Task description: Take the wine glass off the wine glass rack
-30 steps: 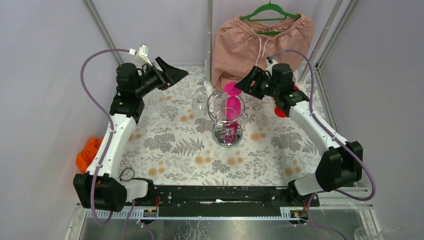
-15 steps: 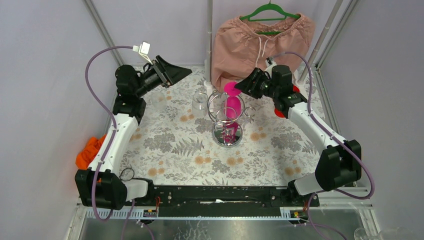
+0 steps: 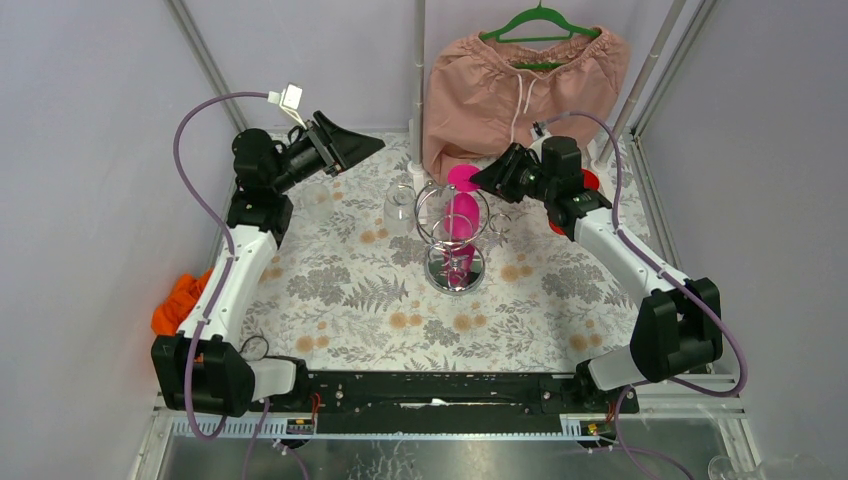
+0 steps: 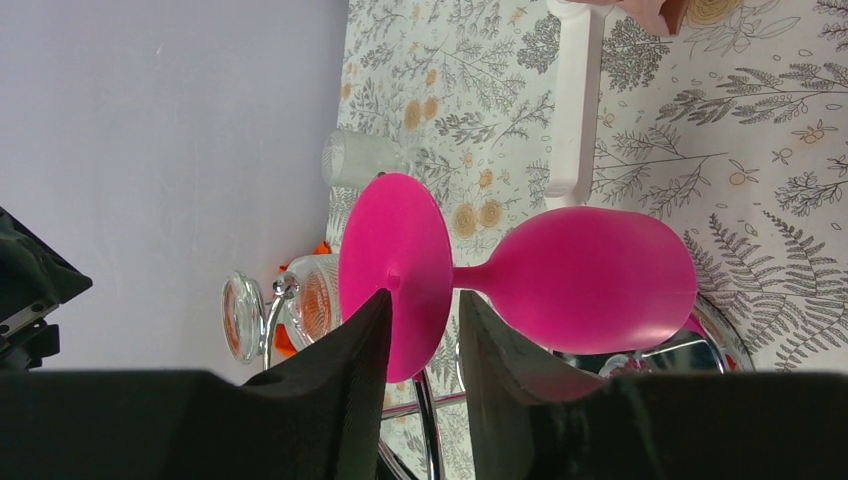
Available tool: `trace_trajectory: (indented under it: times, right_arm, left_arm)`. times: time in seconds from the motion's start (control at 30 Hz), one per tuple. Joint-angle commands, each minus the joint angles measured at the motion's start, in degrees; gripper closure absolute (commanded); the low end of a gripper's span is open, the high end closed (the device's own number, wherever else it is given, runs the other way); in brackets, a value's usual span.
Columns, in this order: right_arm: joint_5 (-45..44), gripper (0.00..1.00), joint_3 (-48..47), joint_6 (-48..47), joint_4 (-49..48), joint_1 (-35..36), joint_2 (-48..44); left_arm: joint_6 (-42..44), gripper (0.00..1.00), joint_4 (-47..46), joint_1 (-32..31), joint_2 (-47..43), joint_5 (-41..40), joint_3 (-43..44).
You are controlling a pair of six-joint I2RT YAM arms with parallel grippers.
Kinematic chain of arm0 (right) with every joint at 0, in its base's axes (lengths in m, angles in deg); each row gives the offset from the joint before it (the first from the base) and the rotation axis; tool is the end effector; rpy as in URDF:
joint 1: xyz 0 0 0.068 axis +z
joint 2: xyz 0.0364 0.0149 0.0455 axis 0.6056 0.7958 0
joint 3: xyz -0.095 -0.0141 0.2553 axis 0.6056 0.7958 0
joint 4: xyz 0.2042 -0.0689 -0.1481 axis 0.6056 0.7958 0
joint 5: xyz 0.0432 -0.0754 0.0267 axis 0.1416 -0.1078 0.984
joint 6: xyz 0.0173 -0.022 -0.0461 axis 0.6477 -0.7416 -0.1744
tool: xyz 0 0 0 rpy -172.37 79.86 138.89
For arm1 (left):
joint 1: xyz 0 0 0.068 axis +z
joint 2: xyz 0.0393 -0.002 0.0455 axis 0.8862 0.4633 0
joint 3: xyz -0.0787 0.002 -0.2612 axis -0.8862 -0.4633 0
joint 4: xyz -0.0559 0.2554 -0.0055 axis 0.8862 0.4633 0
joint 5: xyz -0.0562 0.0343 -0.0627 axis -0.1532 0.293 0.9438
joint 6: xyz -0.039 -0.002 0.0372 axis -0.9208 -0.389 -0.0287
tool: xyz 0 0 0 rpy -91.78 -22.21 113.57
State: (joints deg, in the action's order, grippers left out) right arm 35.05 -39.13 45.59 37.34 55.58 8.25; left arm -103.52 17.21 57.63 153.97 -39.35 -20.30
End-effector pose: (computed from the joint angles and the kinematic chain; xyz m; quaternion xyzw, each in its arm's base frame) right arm 0.3217 0.1216 0.3228 0.0711 0.7916 0.4511 0.4060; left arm 0.2850 -0.0494 0.4091 0.0079 0.6726 -0.5671 0.4753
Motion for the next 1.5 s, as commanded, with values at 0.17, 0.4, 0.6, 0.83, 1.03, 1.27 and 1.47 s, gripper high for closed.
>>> trace_trajectory:
  times: [0.17, 0.4, 0.6, 0.83, 1.03, 1.27, 1.47]
  right_arm:
    - [0.5, 0.71, -0.9, 1.0, -1.6, -0.4, -2.3]
    - [-0.5, 0.73, -1.4, 1.0, -0.4, -0.6, -3.7]
    - [-1.2, 0.74, -1.1, 2.5, -0.4, -0.8, -4.2]
    - [0.5, 0.83, -0.7, 5.5, -1.4, -1.1, -3.0]
    - [2.6, 0.95, 0.8, 8.5, -4.0, -1.3, -1.4]
    - [4.1, 1.00, 3.4, 13.1, -7.9, -1.7, -0.7]
    - [5.3, 1.00, 7.9, 20.4, -15.9, -2.1, -1.3]
  left_arm:
    - [-0.1, 0.28, -2.4, 0.2, 0.8, 1.7, 0.2]
    - [1.5, 0.28, -1.1, 0.2, 0.6, 1.0, 0.2]
    - [2.0, 0.28, -1.0, 0.2, 0.7, 1.0, -0.2]
    - [2.4, 0.28, -0.7, 0.3, 0.9, 1.0, -0.5]
    - [2.5, 0.28, -0.7, 0.2, 1.0, 0.9, -0.8]
    - [2.4, 0.28, -0.9, 0.2, 1.2, 1.0, -0.9]
    - [2.3, 0.28, -0.9, 0.3, 1.0, 1.1, -0.7]
